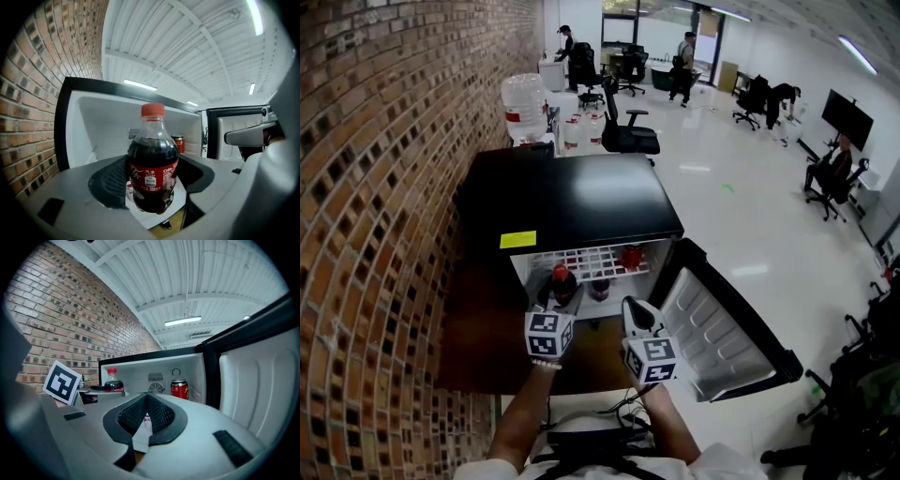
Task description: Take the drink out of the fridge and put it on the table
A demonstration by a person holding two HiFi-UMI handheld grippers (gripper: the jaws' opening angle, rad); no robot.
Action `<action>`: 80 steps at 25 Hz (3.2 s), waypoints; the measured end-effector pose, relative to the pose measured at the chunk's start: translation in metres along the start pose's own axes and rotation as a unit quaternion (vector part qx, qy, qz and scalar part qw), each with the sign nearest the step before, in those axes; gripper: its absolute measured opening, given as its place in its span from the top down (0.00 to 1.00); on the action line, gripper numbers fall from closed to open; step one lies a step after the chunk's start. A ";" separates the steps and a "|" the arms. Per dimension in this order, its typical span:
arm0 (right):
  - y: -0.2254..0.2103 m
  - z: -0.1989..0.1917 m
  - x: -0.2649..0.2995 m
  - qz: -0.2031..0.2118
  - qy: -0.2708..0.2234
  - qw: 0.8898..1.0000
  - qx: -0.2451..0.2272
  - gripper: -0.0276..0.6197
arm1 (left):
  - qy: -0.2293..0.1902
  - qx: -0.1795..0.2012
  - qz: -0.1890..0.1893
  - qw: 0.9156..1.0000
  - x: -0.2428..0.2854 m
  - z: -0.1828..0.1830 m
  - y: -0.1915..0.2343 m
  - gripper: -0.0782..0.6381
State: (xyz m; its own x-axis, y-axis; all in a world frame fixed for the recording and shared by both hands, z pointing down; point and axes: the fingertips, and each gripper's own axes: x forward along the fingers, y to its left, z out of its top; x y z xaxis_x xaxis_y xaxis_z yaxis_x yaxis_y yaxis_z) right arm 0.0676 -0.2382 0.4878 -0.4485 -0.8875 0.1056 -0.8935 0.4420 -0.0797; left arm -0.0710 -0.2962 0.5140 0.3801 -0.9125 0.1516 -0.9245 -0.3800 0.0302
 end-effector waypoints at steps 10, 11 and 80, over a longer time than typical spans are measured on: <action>0.000 0.000 -0.011 -0.007 0.001 1.000 -0.003 0.93 | 0.006 0.000 -0.011 1.000 -0.019 -0.018 -0.015 0.47; 0.000 -0.001 -0.011 -0.008 0.002 1.000 -0.003 0.93 | 0.009 0.000 -0.010 1.000 -0.021 -0.021 -0.015 0.47; 0.002 -0.022 0.015 -0.003 0.029 1.000 -0.011 0.93 | 0.219 -0.117 0.174 0.953 -0.068 -0.296 0.154 0.47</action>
State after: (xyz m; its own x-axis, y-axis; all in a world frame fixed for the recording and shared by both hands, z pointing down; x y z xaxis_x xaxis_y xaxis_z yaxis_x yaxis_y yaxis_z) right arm 0.0583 -0.2472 0.5110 -0.4424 -0.8817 0.1640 -0.8966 0.4392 -0.0573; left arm -0.2485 -0.2478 0.8010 0.0480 -0.8068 0.5889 -0.9932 0.0242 0.1142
